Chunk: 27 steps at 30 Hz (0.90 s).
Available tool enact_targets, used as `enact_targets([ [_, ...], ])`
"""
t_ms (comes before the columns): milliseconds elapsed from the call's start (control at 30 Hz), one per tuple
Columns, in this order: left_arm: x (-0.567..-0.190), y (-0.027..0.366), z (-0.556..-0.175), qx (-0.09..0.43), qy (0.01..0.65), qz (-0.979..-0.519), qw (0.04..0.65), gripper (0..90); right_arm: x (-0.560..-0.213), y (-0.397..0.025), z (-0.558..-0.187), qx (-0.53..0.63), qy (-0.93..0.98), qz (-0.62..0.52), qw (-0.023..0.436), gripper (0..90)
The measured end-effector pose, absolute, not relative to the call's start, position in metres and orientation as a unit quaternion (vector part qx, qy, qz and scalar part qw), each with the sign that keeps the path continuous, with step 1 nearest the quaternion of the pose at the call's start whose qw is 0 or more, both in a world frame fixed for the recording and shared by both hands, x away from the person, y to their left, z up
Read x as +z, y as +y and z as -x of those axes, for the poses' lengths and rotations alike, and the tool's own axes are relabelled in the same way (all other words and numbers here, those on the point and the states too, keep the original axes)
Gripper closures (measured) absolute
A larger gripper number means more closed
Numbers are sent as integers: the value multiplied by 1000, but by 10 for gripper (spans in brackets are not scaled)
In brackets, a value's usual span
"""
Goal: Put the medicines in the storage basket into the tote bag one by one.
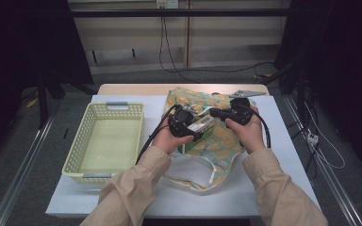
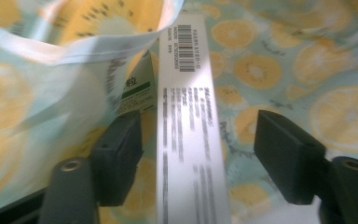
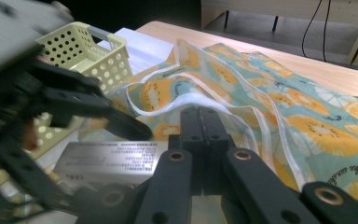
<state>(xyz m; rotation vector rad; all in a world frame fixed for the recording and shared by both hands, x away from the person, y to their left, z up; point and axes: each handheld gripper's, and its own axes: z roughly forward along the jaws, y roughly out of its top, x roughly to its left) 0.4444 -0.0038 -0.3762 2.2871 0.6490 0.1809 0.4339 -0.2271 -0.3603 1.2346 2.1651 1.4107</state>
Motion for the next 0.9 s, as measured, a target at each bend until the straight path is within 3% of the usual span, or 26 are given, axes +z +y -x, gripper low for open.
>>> enact_targets([
  [167,-364,18,-430,71,253,-890,372,312,-362,-227,-434,484,750,-428,140,900],
  [267,-357,31,-421,67,250,-890,376,387,-361,-226,-434,483,751,-427,142,900],
  [567,-369,59,-410,34,258,-897,356,900,-361,-228,-434,482,748,-433,146,900],
  [900,-392,37,-420,32,284,-881,378,900,-359,-228,-433,483,749,-430,145,900],
])
